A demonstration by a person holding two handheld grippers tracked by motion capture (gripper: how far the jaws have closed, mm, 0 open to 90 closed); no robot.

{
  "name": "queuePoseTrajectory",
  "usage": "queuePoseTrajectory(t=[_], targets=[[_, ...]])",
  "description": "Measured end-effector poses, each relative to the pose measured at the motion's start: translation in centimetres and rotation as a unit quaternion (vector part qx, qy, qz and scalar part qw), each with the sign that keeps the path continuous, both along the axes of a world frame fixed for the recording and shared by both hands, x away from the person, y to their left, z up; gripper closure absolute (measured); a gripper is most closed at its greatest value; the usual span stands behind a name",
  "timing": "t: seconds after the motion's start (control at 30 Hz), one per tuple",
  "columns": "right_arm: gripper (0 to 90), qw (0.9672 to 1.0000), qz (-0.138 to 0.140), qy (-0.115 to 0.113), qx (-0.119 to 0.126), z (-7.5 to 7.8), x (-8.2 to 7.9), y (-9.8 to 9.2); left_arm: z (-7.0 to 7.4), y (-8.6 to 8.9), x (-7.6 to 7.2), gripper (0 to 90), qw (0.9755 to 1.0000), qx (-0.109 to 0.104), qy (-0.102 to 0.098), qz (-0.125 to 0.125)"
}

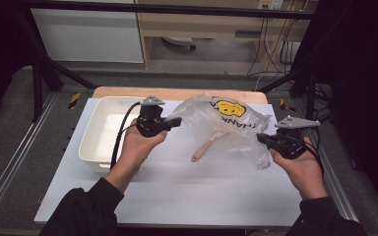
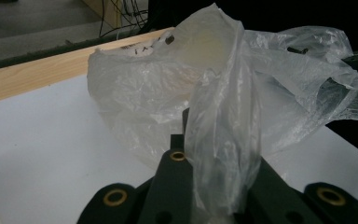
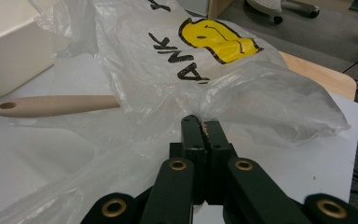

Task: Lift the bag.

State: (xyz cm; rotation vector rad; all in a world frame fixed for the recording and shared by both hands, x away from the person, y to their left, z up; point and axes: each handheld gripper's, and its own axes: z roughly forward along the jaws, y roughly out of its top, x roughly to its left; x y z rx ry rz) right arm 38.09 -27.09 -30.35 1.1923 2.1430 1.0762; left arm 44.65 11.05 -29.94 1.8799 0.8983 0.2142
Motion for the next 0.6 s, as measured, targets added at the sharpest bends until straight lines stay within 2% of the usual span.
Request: queuePoseTrajectory(t=[0.27,0.33,0.6], targets=[[90.0,0.9999,-0.003,-0.003,0.012,1.2,0.7,-0.1,1.2,0.2,0.9,89.9,0.9998,-0.016,0.007,0.003],[90.0,0.9999,-0.004,0.002,0.014,1.4,0.9,-0.1,1.4,0.2,1.1,89.9,0.9996,-0.024,0.014,0.003],[90.0,0.9998,-0.007,0.006,0.016,1.9,1.7,0.1,2.4,0.4,1.3,89.9,0.9995,-0.030,0.007,0.005]])
